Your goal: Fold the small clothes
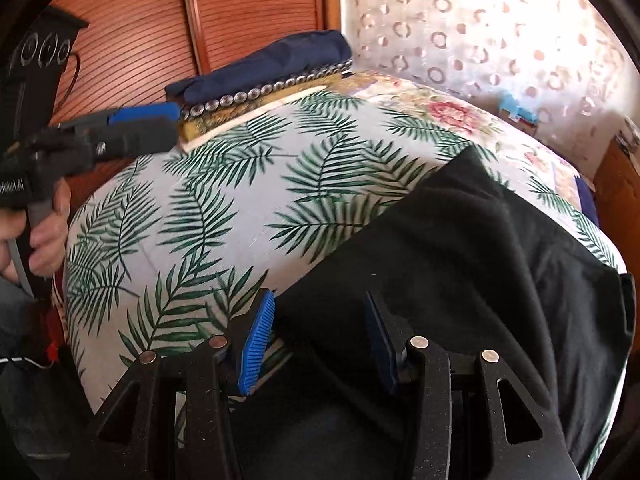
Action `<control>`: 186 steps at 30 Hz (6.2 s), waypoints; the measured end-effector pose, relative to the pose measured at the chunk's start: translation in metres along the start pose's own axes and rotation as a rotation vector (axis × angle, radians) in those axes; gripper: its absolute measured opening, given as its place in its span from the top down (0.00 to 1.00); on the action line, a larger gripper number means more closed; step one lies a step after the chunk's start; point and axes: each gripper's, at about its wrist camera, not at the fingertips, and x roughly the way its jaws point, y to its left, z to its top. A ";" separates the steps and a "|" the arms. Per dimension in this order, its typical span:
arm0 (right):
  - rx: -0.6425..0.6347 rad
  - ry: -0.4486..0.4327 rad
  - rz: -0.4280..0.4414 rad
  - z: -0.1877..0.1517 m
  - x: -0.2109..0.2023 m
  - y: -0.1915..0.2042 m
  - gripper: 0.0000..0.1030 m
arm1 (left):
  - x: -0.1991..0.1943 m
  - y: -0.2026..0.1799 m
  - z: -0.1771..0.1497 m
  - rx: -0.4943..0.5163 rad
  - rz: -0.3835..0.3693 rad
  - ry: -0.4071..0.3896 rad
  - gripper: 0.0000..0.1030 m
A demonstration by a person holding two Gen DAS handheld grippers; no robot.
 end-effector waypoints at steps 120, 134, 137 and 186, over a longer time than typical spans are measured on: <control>0.249 0.053 -0.325 -0.170 -0.248 -0.041 0.89 | 0.054 -0.143 -0.008 0.201 -0.114 0.151 0.26; 0.346 -0.085 -0.397 -0.166 -0.260 -0.036 0.66 | 0.057 -0.137 -0.012 0.184 -0.124 0.161 0.26; 0.373 -0.087 -0.384 -0.164 -0.243 -0.039 0.66 | 0.059 -0.137 -0.016 0.181 -0.114 0.165 0.26; 0.437 -0.033 -0.302 -0.178 -0.222 -0.054 0.75 | 0.040 -0.124 -0.059 0.177 -0.199 0.260 0.26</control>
